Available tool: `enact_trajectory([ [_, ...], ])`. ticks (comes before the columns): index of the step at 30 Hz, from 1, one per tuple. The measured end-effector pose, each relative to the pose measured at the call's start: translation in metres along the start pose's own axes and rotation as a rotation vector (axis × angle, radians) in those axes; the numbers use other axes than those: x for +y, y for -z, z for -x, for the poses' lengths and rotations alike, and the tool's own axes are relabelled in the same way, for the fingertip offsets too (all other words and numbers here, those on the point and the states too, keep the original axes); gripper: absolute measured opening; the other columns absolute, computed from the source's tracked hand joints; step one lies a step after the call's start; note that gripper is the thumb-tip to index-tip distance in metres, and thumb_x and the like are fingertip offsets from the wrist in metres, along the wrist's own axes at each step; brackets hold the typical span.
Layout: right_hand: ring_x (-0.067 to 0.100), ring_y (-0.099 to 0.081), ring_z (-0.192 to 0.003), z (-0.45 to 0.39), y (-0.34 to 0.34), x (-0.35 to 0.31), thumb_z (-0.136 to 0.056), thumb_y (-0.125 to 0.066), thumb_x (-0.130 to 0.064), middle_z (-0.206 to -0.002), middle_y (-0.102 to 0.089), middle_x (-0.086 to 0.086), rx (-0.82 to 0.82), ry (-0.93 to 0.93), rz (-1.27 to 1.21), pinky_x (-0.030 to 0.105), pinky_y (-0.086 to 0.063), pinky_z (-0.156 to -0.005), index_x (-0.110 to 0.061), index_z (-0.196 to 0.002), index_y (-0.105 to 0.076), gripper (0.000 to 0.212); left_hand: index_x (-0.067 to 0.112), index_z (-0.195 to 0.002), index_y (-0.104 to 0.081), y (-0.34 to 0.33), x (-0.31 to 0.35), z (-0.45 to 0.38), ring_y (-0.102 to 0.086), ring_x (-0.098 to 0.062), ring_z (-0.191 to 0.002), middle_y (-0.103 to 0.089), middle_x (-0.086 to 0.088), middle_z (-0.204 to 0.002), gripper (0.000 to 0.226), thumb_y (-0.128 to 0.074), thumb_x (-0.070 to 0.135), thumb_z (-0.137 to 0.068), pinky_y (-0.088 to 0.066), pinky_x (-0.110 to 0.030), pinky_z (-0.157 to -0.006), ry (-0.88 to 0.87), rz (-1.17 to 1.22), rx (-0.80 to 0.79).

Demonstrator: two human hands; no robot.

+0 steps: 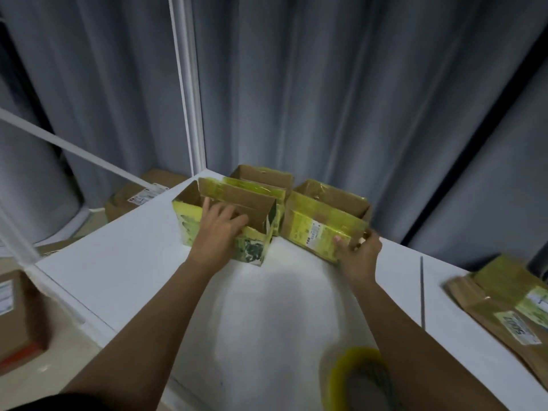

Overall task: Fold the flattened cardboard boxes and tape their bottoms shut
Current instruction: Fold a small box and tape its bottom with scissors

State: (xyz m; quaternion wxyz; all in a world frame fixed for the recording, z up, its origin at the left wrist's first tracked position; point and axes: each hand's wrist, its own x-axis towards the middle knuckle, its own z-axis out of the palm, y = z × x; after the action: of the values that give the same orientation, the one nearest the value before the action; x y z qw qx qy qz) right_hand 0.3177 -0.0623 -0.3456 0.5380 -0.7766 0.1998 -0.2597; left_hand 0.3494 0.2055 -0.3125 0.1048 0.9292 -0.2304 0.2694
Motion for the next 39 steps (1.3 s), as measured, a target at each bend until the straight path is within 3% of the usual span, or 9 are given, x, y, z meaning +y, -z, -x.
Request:
enact_trajectory([
  [3, 0.026, -0.051, -0.110, 0.001, -0.035, -0.003, -0.086, -0.069, -0.014, -0.129, -0.035, 0.010, -0.075, 0.007, 0.017, 0.036, -0.044, -0.094, -0.005, -0.131, -0.037, 0.056, 0.017, -0.098, -0.068, -0.001, -0.024, -0.008, -0.045, -0.043, -0.111, -0.055, -0.016, -0.117, 0.030, -0.070, 0.000, -0.073, -0.029, -0.058, -0.099, 0.172, -0.053, -0.085],
  [6, 0.020, -0.048, -0.110, 0.003, -0.064, -0.015, -0.089, -0.067, -0.014, -0.135, -0.035, 0.011, -0.143, -0.003, 0.016, 0.031, -0.041, -0.095, -0.006, -0.135, -0.035, 0.057, 0.017, -0.113, -0.061, -0.001, -0.043, -0.013, -0.038, -0.040, -0.116, -0.049, -0.014, -0.125, 0.033, -0.060, 0.004, -0.083, -0.035, -0.049, -0.095, 0.243, -0.038, -0.128],
  [12, 0.025, -0.043, -0.128, 0.012, -0.064, -0.029, -0.086, -0.070, -0.021, -0.143, -0.036, 0.008, -0.288, -0.024, 0.088, 0.031, -0.040, -0.099, -0.010, -0.144, -0.030, 0.071, 0.002, -0.132, -0.048, -0.007, -0.031, -0.010, -0.032, -0.043, -0.133, -0.046, -0.023, -0.136, 0.067, -0.058, -0.013, -0.068, -0.026, -0.052, -0.108, 0.239, -0.008, -0.117],
  [17, 0.020, -0.043, -0.131, 0.033, 0.008, -0.036, -0.089, -0.067, -0.019, -0.146, -0.036, 0.003, -0.292, 0.016, 0.095, 0.036, -0.037, -0.109, -0.017, -0.142, -0.038, 0.061, -0.001, -0.130, -0.049, 0.002, 0.043, -0.009, -0.036, -0.044, -0.132, -0.045, -0.026, -0.137, 0.058, -0.054, -0.013, -0.074, -0.030, -0.055, -0.108, 0.125, 0.210, -0.086],
  [22, 0.016, -0.044, -0.127, 0.058, 0.135, -0.009, -0.090, -0.064, -0.017, -0.139, -0.041, 0.001, -0.260, 0.199, 0.392, 0.018, -0.036, -0.094, -0.019, -0.132, -0.050, 0.044, 0.006, -0.132, -0.050, 0.009, 0.161, -0.009, -0.042, -0.029, -0.128, -0.047, -0.013, -0.137, 0.043, -0.047, -0.002, -0.090, -0.028, -0.036, -0.112, 0.043, 0.597, -0.150],
  [25, 0.019, -0.042, -0.129, 0.067, 0.212, 0.026, -0.092, -0.061, -0.023, -0.145, -0.037, 0.002, -0.265, 0.223, 0.685, 0.024, -0.037, -0.091, -0.019, -0.131, -0.052, 0.040, 0.010, -0.131, -0.050, 0.006, 0.235, -0.004, -0.042, -0.021, -0.129, -0.047, -0.007, -0.137, 0.037, -0.044, 0.003, -0.095, -0.021, -0.013, -0.103, -0.074, 0.767, -0.271],
  [29, 0.026, -0.038, -0.130, 0.066, 0.292, 0.073, -0.092, -0.059, -0.031, -0.139, -0.041, 0.005, -0.153, 0.096, 0.866, 0.034, -0.038, -0.098, -0.019, -0.129, -0.055, 0.040, 0.014, -0.132, -0.049, -0.011, 0.320, 0.005, -0.044, -0.016, -0.125, -0.045, -0.003, -0.138, 0.034, -0.045, 0.012, -0.098, -0.022, -0.008, -0.094, -0.125, 0.856, -0.469],
  [34, 0.029, -0.036, -0.128, 0.045, 0.334, 0.112, -0.089, -0.056, -0.050, -0.143, -0.036, 0.008, -0.036, 0.033, 1.056, 0.036, -0.034, -0.101, -0.017, -0.132, -0.045, 0.056, 0.014, -0.129, -0.051, -0.041, 0.372, 0.023, -0.045, -0.016, -0.126, -0.049, -0.002, -0.137, 0.033, -0.044, 0.007, -0.097, -0.025, -0.009, -0.097, -0.122, 0.879, -0.598],
  [39, 0.033, -0.042, -0.124, 0.031, 0.324, 0.120, -0.098, -0.033, -0.052, -0.138, -0.044, 0.016, -0.158, 0.033, 1.386, 0.037, -0.038, -0.095, -0.007, -0.140, -0.032, 0.062, 0.010, -0.128, -0.052, -0.055, 0.379, 0.031, -0.046, -0.016, -0.125, -0.050, -0.003, -0.135, 0.033, -0.046, 0.006, -0.096, -0.025, -0.010, -0.098, -0.110, 0.840, -0.646],
])
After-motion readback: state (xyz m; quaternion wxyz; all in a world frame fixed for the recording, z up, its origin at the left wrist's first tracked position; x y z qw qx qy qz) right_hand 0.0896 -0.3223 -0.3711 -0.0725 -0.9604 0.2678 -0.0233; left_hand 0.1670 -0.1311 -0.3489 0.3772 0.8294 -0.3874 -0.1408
